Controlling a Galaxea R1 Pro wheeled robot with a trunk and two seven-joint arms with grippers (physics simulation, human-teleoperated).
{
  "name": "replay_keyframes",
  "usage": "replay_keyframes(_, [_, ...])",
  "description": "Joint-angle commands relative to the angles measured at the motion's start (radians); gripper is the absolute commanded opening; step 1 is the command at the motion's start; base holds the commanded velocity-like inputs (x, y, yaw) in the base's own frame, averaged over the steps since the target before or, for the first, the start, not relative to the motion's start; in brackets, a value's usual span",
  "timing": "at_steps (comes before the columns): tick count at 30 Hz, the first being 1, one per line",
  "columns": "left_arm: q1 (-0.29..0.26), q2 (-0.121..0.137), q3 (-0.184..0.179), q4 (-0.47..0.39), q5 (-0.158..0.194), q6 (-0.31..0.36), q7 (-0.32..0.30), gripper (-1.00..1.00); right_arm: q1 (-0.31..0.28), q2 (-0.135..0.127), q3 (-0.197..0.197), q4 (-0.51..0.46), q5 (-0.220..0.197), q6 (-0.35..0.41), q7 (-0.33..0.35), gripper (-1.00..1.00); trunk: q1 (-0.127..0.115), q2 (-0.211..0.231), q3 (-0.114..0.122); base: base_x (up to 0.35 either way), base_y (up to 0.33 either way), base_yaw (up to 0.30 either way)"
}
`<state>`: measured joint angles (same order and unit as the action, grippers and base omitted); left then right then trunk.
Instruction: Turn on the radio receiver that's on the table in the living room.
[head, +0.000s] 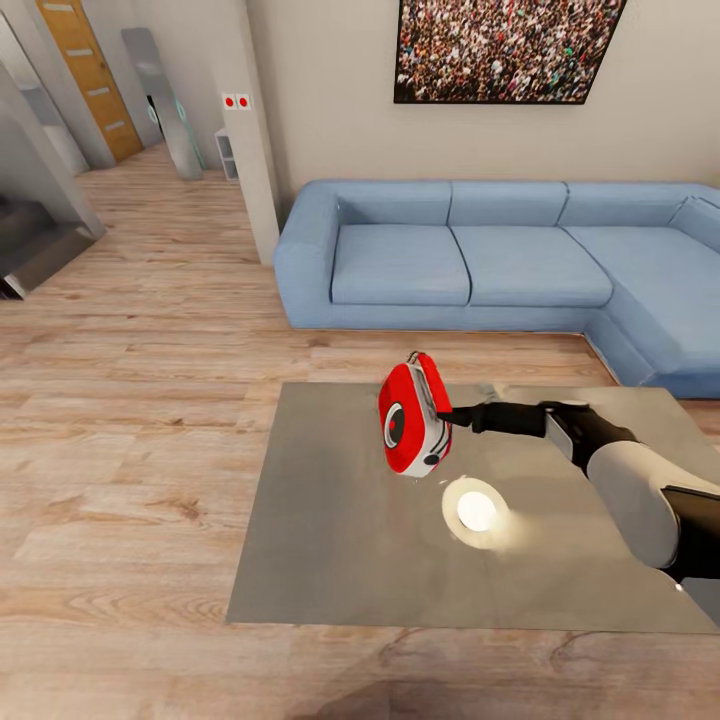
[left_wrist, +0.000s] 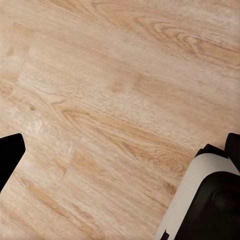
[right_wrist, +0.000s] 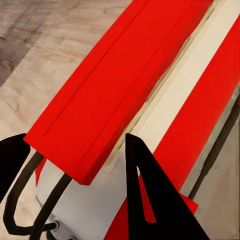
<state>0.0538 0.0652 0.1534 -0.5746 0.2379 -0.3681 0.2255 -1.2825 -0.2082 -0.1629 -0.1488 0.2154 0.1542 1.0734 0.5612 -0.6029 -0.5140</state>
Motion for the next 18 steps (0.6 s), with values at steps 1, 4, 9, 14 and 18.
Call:
replay_keyframes(1, [0.0, 0.0, 0.0, 0.0, 0.0, 0.0, 0.0, 1.0, 0.0, -0.003, -0.011, 0.001, -0.008, 0.001, -0.001, -1.0, 0.0, 0.0, 0.0, 0.0, 0.0, 0.0])
replay_keyframes(4, [0.0, 0.001, 0.0, 0.0, 0.0, -0.002, 0.004, 1.0, -0.001, -0.021, -0.012, 0.013, -0.009, 0.002, 0.013, -1.0, 0.0, 0.0, 0.0, 0.0, 0.0, 0.0])
replay_keyframes(9, [0.0, 0.002, 0.0, -0.001, 0.001, -0.002, 0.006, 1.0, -0.001, -0.04, -0.012, 0.041, -0.009, 0.002, 0.147, -1.0, 0.0, 0.0, 0.0, 0.0, 0.0, 0.0])
replay_keyframes(14, [0.0, -0.001, 0.0, -0.011, 0.001, 0.0, 0.004, 1.0, -0.001, -0.044, -0.005, 0.048, -0.001, -0.003, 0.337, -1.0, 0.0, 0.0, 0.0, 0.0, 0.0, 0.0])
replay_keyframes(18, [0.0, -0.001, -0.002, -0.052, 0.001, 0.006, -0.001, 1.0, 0.0, -0.045, -0.001, 0.049, 0.027, -0.008, 0.387, -1.0, 0.0, 0.0, 0.0, 0.0, 0.0, 0.0])
